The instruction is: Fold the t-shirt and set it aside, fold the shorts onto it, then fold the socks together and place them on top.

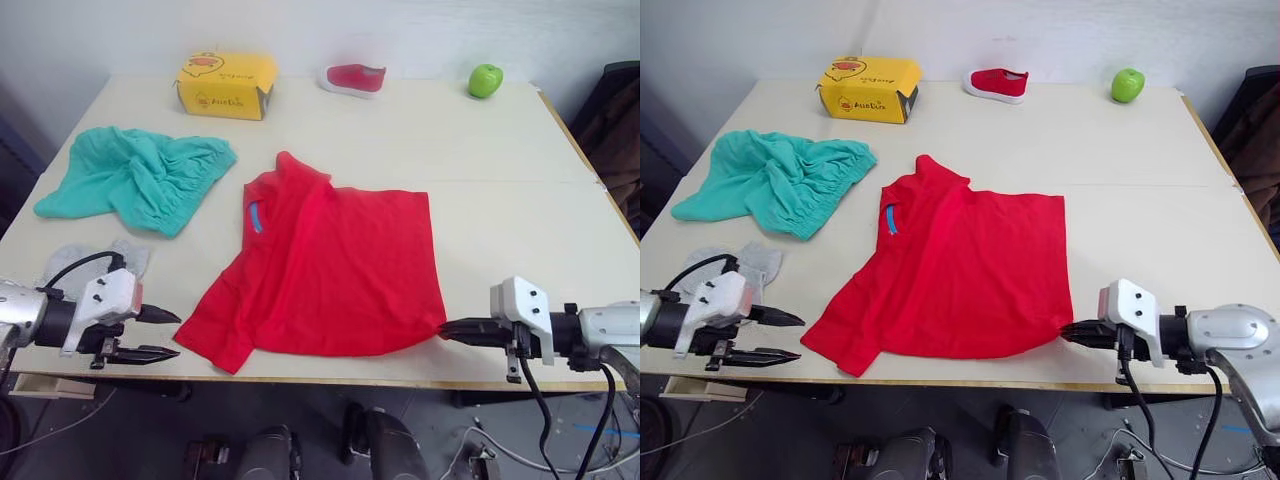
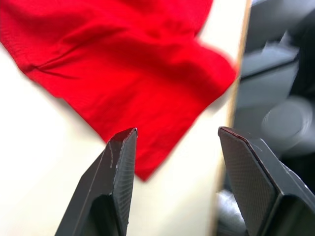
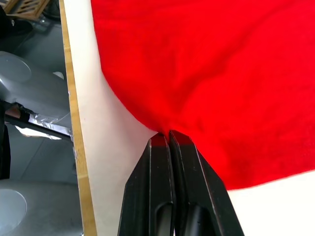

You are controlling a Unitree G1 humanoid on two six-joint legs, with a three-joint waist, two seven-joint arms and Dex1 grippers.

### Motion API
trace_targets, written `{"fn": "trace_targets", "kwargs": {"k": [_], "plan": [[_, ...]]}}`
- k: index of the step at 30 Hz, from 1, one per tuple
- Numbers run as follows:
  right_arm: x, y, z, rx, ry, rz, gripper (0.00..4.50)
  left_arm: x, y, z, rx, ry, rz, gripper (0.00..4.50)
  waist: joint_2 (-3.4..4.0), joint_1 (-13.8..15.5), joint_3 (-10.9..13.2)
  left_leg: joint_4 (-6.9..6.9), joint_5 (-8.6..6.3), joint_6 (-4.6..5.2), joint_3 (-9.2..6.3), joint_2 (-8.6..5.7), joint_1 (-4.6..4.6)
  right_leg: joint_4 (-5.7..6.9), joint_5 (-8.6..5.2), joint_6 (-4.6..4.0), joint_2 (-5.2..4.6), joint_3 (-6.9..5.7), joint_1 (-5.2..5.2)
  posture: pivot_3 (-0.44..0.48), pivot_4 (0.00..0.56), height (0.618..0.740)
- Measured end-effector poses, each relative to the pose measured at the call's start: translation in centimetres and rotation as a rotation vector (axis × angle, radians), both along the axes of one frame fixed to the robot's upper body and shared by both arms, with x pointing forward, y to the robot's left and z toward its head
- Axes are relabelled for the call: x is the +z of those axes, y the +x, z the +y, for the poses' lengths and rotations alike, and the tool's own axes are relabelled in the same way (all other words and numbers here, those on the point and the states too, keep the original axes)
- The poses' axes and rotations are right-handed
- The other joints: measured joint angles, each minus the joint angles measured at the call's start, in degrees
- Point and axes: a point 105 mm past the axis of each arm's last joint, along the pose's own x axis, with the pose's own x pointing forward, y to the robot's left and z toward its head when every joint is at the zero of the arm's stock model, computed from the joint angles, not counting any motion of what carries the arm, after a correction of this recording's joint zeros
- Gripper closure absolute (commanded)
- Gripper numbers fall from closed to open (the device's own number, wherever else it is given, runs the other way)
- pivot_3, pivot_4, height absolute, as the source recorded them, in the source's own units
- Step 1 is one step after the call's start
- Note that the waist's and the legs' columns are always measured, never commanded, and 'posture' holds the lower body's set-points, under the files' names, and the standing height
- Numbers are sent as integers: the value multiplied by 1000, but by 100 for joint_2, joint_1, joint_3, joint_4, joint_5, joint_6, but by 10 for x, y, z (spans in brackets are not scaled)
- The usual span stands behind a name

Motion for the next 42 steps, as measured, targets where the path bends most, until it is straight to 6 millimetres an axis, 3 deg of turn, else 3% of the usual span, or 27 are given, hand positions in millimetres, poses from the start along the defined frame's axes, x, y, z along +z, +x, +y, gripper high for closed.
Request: {"fn": "trace_targets", "kwargs": {"k": [7, 17, 20, 26, 28, 37, 39, 42], "plan": [[-3, -1, -2, -15, -2, 11, 4500, -22, 10, -3, -71, 56, -22, 1741, 0, -6, 0, -5, 0, 0, 5, 4, -1, 5, 0, 0, 6, -3, -1, 0, 150, 740], [-1, -2, -4, -37, 4, 6, 4500, -24, 14, 0, -130, 103, -37, 1741, 6, -5, -3, -5, 0, 1, 8, 5, 6, 5, 0, -1, 4, 1, 0, 0, 150, 740], [1, -1, -5, -46, 7, 3, 4500, -25, 17, 4, -121, 106, -59, 2330, 16, -6, -9, -5, 0, 1, 11, 5, 11, 4, 0, -1, 3, 4, 0, 0, 150, 740], [2, -1, -4, -46, 11, -2, 4500, -28, 19, 7, -107, 102, -63, 4096, 47, -10, -28, -5, 0, 0, 18, 5, 21, 5, -2, -5, 2, 10, 0, 0, 150, 740], [2, -1, -4, -47, 11, -2, 4500, -28, 20, 8, -98, 101, -67, 4472, 60, -17, -36, -6, 0, 0, 19, 5, 22, 6, -3, -5, 3, 11, 0, 0, 150, 740], [3, -1, -4, -43, 12, -5, 4500, -29, 14, 9, -72, 59, 9, 4472, 78, -39, -46, -11, 0, 0, 23, 7, 24, 8, -4, -7, 3, 11, 0, 0, 150, 740], [3, -2, -3, -34, 26, 8, 4500, -32, -11, 10, -98, 49, 184, 4472, 74, -97, -45, -18, -2, -3, 23, 11, 21, 17, -5, -9, 7, 6, -3, 0, 150, 740], [4, -12, 1, -5, 58, 76, 4500, -27, -33, 15, -91, 65, 316, 4472, 68, -122, -42, -20, -2, -3, 14, 13, 11, 8, -6, -10, 7, 1, -10, 0, 150, 740]]}}
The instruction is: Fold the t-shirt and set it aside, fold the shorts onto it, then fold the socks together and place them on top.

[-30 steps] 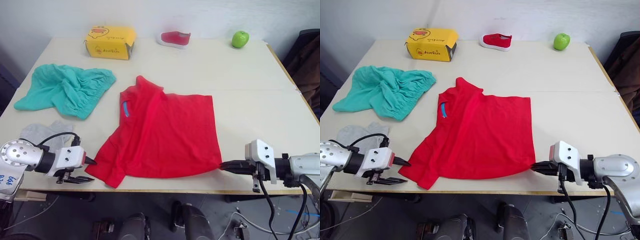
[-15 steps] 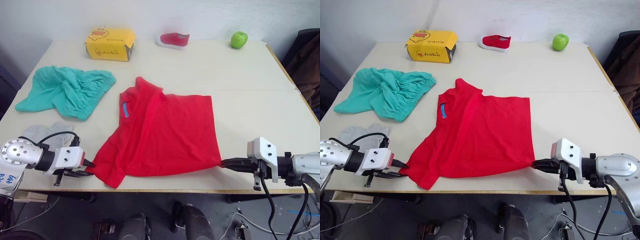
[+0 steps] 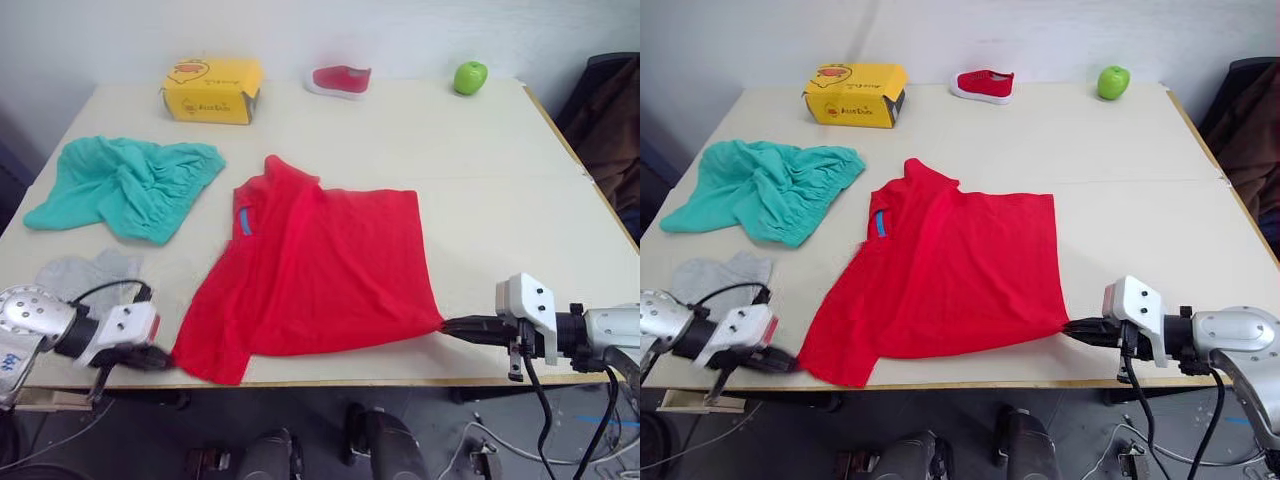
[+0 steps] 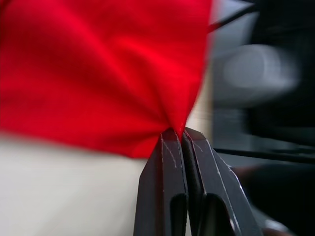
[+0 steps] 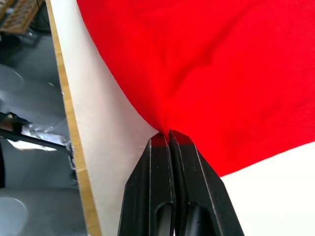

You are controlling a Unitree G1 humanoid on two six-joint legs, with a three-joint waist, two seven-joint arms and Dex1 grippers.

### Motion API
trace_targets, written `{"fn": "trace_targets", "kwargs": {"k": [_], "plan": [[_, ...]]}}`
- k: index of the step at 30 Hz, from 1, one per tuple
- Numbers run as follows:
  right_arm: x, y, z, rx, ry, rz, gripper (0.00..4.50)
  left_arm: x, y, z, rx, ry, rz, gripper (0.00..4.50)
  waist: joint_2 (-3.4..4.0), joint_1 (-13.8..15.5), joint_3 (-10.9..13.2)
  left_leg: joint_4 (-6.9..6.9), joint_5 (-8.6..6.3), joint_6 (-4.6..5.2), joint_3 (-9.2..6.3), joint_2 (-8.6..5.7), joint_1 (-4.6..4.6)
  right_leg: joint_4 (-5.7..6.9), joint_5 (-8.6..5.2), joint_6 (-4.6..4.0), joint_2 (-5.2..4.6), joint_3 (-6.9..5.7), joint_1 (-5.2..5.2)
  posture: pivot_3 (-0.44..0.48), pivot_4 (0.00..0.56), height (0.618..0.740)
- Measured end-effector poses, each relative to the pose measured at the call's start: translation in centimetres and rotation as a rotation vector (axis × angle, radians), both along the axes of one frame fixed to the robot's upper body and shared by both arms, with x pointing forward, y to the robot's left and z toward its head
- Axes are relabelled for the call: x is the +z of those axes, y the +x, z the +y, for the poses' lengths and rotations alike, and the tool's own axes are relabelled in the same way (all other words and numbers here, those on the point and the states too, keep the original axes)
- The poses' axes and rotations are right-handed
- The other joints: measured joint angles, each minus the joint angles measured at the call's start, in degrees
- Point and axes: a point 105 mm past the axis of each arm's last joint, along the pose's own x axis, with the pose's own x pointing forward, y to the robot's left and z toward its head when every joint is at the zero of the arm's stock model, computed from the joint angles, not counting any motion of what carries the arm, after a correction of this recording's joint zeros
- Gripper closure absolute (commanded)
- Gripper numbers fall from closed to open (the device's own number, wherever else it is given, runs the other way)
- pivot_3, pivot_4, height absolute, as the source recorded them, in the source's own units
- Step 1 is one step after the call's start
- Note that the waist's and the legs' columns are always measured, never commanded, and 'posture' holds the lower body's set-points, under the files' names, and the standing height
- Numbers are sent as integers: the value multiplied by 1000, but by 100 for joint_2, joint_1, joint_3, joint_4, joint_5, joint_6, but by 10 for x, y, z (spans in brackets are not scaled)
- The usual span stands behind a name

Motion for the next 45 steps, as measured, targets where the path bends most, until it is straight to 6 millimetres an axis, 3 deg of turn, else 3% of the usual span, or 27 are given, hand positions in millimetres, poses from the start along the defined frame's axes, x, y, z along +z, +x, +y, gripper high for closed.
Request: {"fn": "trace_targets", "kwargs": {"k": [3, 6, 12, 15, 16, 17, 18, 19, 21, 23, 24, 26, 28, 29, 33, 34, 36, 39, 42, 45], "plan": [[6, -15, 6, 52, 33, 68, 4500, 15, -2, 3, 18, 13, 3, 4472, 1, 27, -1, 4, 0, 1, -2, -1, 4, -20, 0, -1, -2, 1, 9, 0, 150, 740], [10, -14, 9, 48, 43, 59, 4500, 23, 12, -7, 6, -40, -72, 4472, 1, 91, -1, 8, -2, 2, 0, -3, 7, -12, 0, -1, -2, 10, 10, 0, 150, 740], [25, 34, 5, -76, 56, -112, 4500, 46, 83, -27, 97, -198, -326, 4472, -4, 120, -3, 14, 0, 0, 10, -8, -9, 23, 1, -2, 7, 4, -5, 0, 150, 740], [53, 82, 4, -196, 83, -323, 4500, 79, 144, -43, 226, -327, -555, 4472, -14, 115, -2, 40, 6, 6, 11, -18, -18, 35, 5, 2, 6, 3, -1, 0, 150, 740], [68, 100, 3, -256, 92, -426, 4500, 95, 166, -48, 280, -360, -664, 4472, -17, 109, 0, 45, 6, 6, 10, -17, -20, 38, 11, 2, 4, 5, -3, 0, 150, 740], [97, 130, -2, -378, 115, -596, 4500, 122, 199, -47, 419, -408, -824, 4472, -41, 102, 21, 73, 6, 6, 9, -17, -24, 51, 14, 0, 1, 6, -4, 0, 150, 740], [132, 148, -6, -472, 144, -762, 4500, 160, 218, -50, 508, -471, -974, 4472, -64, 89, 41, 96, 11, 7, 8, -14, -89, 56, 34, -9, -4, 5, -65, 0, 150, 740], [183, 158, -12, -563, 179, -984, 4500, 212, 231, -50, 606, -557, -1148, 4472, -92, 60, 57, 109, 24, 8, 16, -19, -167, 70, 49, -15, -16, 7, -150, 0, 150, 740], [267, 139, -15, -603, 258, -1324, 4500, 308, 216, -45, 682, -762, -1370, 4472, -106, -21, 55, 98, 34, -6, 28, -36, -253, 95, 50, -16, -10, -4, -265, 0, 150, 740], [302, 118, -19, -579, 271, -1486, 4500, 358, 189, -39, 652, -877, -1486, 4472, -106, -73, 47, 84, 47, -31, 37, -79, -197, 172, 48, -19, 8, -37, -259, 0, 150, 740], [308, 113, -22, -574, 270, -1521, 4500, 367, 180, -35, 622, -882, -1522, 4472, -103, -115, 41, 80, 56, -46, 34, -78, -147, 196, 42, -29, 5, -50, -207, 0, 150, 740], [302, 113, -29, -551, 242, -1499, 4500, 354, 175, -29, 532, -791, -1514, 4472, -66, -195, 16, 51, 67, -39, 10, -69, -58, 171, 28, -16, 3, -64, -89, 0, 150, 740], [281, 120, -32, -519, 210, -1416, 4500, 314, 184, -23, 489, -694, -1403, 4472, -70, -226, 13, -20, 61, -27, 2, -80, -16, 99, -10, 47, -20, -33, -79, 0, 150, 740], [267, 126, -33, -508, 196, -1358, 4500, 293, 189, -21, 487, -663, -1337, 4472, -73, -231, 16, -24, 50, -10, 4, -86, -48, 67, -12, 51, -19, -31, -103, 0, 150, 740], [171, 136, -30, -407, 96, -1023, 4500, 193, 193, -6, 451, -494, -1067, 4472, -82, -255, 22, -1, 32, 23, 0, -92, -123, 62, -8, 57, -27, -36, -150, 0, 150, 740], [142, 133, -28, -377, 68, -930, 4500, 168, 187, -3, 427, -442, -1003, 4472, -82, -242, 22, -8, 15, 52, -2, -94, -143, 58, -8, 57, -29, -35, -171, 0, 150, 740], [109, 127, -26, -352, 38, -817, 4500, 133, 177, -4, 391, -391, -904, 4472, -82, -206, 23, 21, 13, 57, -1, -100, -170, 61, -8, 58, -38, -29, -184, 0, 150, 740], [79, 113, -20, -295, 4, -734, 4500, 94, 160, -12, 340, -334, -789, 4472, -81, -148, 24, 100, 13, 58, -23, -82, -187, 79, 22, 40, -47, -26, -167, 0, 150, 740], [43, 97, -16, -240, -33, -621, 4500, 51, 135, -20, 287, -271, -663, 4472, -74, -97, 32, 101, 18, 59, -25, -72, -87, 49, 40, 22, -73, -23, -51, 0, 150, 740], [23, 82, -11, -187, -47, -531, 4500, 27, 114, -29, 241, -237, -592, 4472, -66, -43, 36, 85, 6, 51, -25, -68, -9, 42, 32, 19, -81, -17, 4, 0, 150, 740]]}}
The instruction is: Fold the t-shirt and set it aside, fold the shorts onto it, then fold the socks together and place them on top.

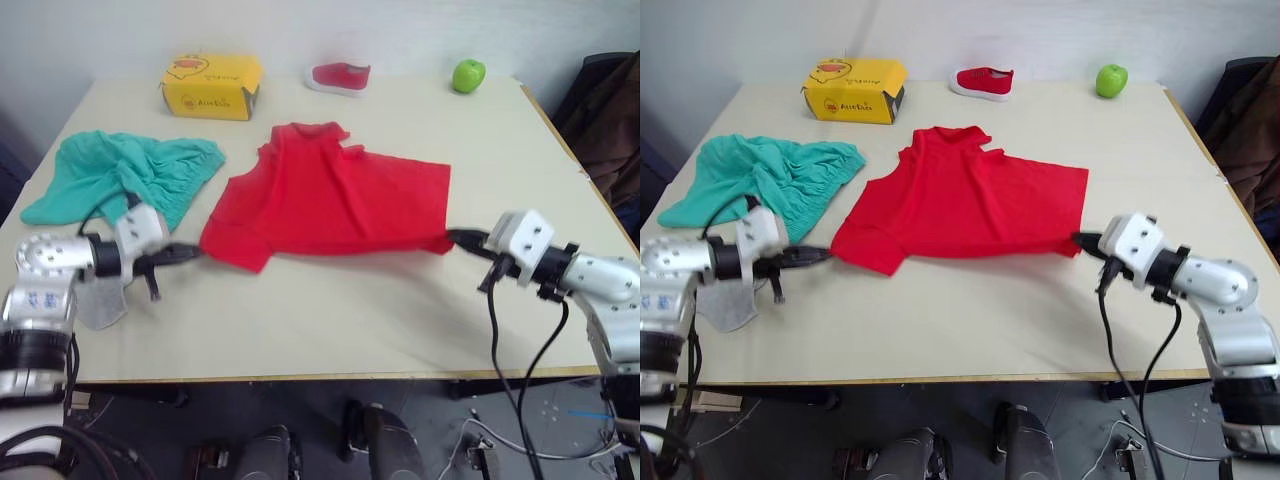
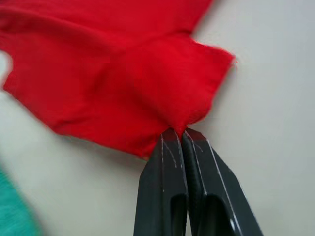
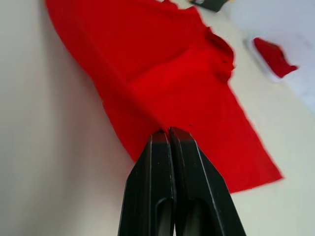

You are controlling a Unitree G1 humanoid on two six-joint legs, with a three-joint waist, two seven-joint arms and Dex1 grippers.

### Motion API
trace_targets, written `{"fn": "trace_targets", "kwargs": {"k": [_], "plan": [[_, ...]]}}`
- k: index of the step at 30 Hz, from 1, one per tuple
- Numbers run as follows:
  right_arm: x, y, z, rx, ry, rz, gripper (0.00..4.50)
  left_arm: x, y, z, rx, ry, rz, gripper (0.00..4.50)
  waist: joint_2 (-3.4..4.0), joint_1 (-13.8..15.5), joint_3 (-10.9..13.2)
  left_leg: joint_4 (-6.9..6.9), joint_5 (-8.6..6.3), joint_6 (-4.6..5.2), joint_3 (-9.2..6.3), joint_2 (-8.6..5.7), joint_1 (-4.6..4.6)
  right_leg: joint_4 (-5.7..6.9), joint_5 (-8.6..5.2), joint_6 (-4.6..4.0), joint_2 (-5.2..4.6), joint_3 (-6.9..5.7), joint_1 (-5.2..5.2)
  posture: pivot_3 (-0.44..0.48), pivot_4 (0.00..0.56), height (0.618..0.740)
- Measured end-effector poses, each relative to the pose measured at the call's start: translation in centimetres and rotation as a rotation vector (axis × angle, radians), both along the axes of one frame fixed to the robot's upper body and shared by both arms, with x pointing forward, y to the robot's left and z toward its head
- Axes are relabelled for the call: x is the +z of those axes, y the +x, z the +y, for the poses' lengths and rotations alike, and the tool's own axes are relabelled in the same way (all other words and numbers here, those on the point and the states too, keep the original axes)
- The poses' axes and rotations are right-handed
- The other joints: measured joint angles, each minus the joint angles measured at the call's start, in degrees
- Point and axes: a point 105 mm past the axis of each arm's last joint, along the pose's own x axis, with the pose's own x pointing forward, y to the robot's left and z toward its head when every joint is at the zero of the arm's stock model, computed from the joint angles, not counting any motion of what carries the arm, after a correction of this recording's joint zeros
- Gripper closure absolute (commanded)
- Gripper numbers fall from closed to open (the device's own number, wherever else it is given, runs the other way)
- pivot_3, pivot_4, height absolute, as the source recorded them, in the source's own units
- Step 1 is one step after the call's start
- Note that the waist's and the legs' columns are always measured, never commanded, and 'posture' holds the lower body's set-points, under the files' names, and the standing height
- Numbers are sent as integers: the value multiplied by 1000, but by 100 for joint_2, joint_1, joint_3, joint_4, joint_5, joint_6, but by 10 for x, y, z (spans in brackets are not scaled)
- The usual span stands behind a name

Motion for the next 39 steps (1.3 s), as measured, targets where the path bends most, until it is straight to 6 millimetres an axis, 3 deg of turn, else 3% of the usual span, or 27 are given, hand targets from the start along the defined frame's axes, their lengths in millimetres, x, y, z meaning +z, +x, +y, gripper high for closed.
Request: {"fn": "trace_targets", "kwargs": {"k": [4, 13, 15, 20, 23, 25, 30, 34, 39], "plan": [[-19, -27, -1, 76, -51, 160, 4500, -19, -39, 7, -52, 86, 192, 4472, 1, 22, 0, -10, -12, -9, 0, 13, -6, 9, -10, -5, 9, -10, -7, 0, 150, 740], [-36, -58, -10, 156, -137, 360, 4500, -14, -72, 8, -102, 98, 349, 4472, 6, 52, 3, -9, -15, -7, 0, 14, -7, -12, -11, -4, 9, -11, -3, 0, 150, 740], [-39, -66, -12, 174, -136, 415, 4500, -14, -88, 6, -132, 84, 433, 4472, 6, 52, 3, -11, -16, -8, 0, 14, -7, -18, -11, -4, 10, -12, -4, 0, 150, 740], [-32, -82, -12, 210, -95, 510, 4500, -6, -120, 2, -197, 74, 607, 4472, 9, 53, 5, -11, -18, -11, -2, 16, -4, -23, -13, -7, 11, -12, -2, 0, 150, 740], [-32, -91, -12, 224, -70, 577, 4500, 1, -125, 1, -190, 50, 649, 4472, 9, 71, 5, -11, -20, -12, -4, 15, -4, -25, -14, -7, 10, -11, -2, 0, 150, 740], [-31, -92, -12, 220, -32, 610, 4500, 7, -117, -2, -191, 34, 622, 4472, 13, 106, 7, -9, -21, -12, -3, 14, -3, -25, -14, -7, 10, -9, 0, 0, 150, 740], [-10, -76, -9, 184, 137, 693, 4500, 28, -65, -12, -184, -40, 455, 4472, 14, 187, 7, -2, -21, -10, -6, 12, -10, -20, -12, -5, 10, -10, -2, 0, 150, 740], [-17, -68, -13, 136, 204, 814, 4500, 27, -34, -18, -160, -71, 445, 4472, 12, 175, 6, -5, -21, -10, -3, 13, -23, -5, -11, -4, 28, -19, -10, 0, 150, 740], [-18, -34, -23, 3, 287, 870, 4500, 22, 14, -28, -113, -77, 393, 4472, 10, 152, 5, 2, -20, -8, 9, 20, -25, -9, -5, 5, 46, -6, -7, 0, 150, 740]]}}
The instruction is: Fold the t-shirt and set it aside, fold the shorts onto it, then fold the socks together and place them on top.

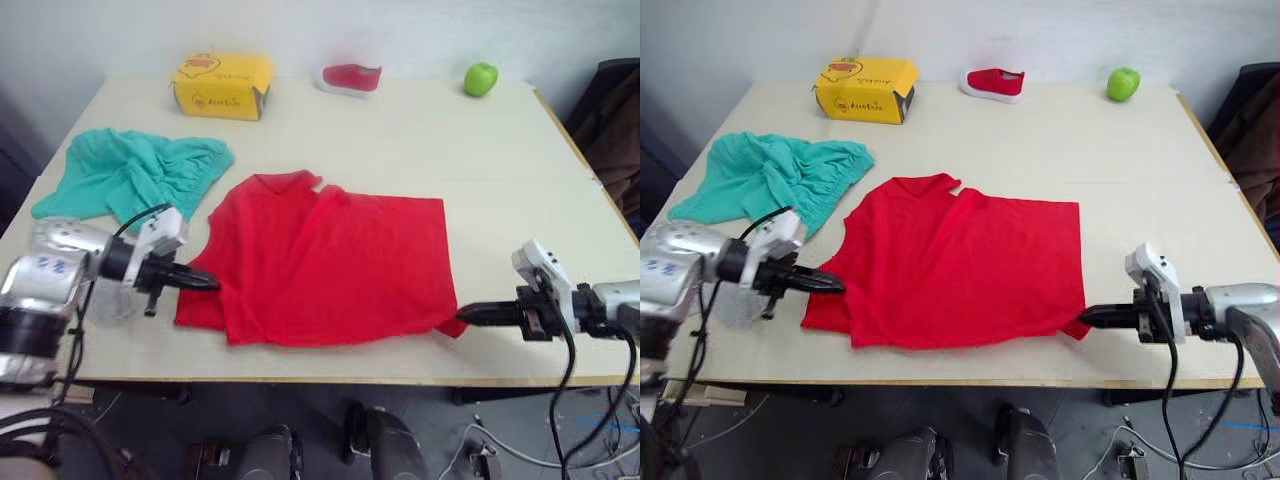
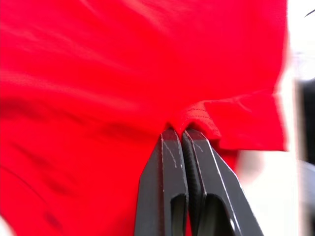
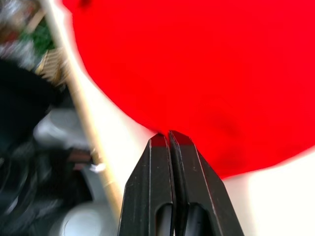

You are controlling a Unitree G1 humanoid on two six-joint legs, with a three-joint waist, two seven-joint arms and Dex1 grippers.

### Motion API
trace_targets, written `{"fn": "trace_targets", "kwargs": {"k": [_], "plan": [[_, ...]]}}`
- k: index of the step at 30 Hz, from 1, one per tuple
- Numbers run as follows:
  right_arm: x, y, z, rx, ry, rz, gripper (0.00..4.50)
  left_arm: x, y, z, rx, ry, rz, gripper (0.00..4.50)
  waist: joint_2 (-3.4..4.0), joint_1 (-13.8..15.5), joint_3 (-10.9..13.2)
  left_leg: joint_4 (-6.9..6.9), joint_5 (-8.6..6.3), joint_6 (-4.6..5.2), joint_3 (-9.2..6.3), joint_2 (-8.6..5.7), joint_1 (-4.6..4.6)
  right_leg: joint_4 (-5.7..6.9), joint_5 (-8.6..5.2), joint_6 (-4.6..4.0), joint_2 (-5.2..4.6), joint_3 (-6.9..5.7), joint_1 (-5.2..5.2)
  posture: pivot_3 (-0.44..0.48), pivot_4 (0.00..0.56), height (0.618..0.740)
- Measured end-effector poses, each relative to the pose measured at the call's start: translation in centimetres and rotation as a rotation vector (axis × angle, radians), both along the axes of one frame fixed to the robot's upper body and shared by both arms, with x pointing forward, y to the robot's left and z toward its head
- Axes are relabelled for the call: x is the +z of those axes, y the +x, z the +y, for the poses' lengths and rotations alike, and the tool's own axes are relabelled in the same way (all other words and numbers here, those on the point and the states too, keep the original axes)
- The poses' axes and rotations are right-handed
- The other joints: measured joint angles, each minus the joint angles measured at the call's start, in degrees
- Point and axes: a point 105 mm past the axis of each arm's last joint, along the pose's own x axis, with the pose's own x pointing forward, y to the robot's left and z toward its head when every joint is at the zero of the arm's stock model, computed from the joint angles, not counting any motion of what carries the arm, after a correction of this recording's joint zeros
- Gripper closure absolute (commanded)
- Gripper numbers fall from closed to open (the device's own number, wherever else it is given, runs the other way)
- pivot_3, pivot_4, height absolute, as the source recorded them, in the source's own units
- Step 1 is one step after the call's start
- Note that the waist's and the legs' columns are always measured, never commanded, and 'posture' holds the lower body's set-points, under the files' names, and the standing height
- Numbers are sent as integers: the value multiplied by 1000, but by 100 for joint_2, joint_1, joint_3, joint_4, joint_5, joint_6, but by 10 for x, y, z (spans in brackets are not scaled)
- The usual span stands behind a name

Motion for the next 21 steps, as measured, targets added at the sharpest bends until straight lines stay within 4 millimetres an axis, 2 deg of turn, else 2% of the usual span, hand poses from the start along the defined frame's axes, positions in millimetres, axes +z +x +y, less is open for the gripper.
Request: {"fn": "trace_targets", "kwargs": {"k": [3, 7, 11, 12, 15, 18, 21], "plan": [[-10, 5, -5, -39, -11, 54, 4500, -11, 12, 4, 43, 11, 7, 4472, 0, -14, 0, -1, -1, -3, 3, 12, -10, -3, -2, -3, 15, -2, -12, 0, 150, 740], [-23, 9, -9, -64, -41, 74, 4500, -21, 19, 8, 70, 27, 9, 4472, 0, -7, 0, 5, -1, -3, 3, 12, -13, -2, -1, -2, 13, -2, -12, 0, 150, 740], [-29, 10, -7, -49, -75, 62, 4500, -23, 21, 6, 71, 34, 2, 4472, 0, -7, 0, 9, -1, -3, 2, 11, -11, 3, -1, -2, 8, 0, -12, 0, 150, 740], [-29, 11, -7, -47, -77, 57, 4500, -23, 22, 5, 74, 30, 0, 4276, 0, -5, 0, 10, -1, -3, 1, 11, -11, 3, -1, -2, 7, 0, -12, 0, 150, 740], [-25, 12, -6, -47, -69, 47, 3864, -21, 23, 5, 89, 17, -2, 3564, 0, -3, 0, 12, -1, -3, 0, 12, -13, 2, -1, -2, 7, 0, -12, 0, 150, 740], [-13, 13, -7, -59, -38, 11, 2880, -14, 25, 8, 109, -4, -10, 2653, 0, -2, 0, 12, -1, -3, -2, 12, -13, 2, -1, -2, 7, -1, -11, 0, 150, 740], [9, 14, -8, -78, -7, -64, 1799, 1, 26, 16, 142, -38, -62, 1657, 0, -3, 0, 12, -1, -3, -5, 13, -14, 1, -1, -2, 7, -2, -12, 0, 150, 740]]}}
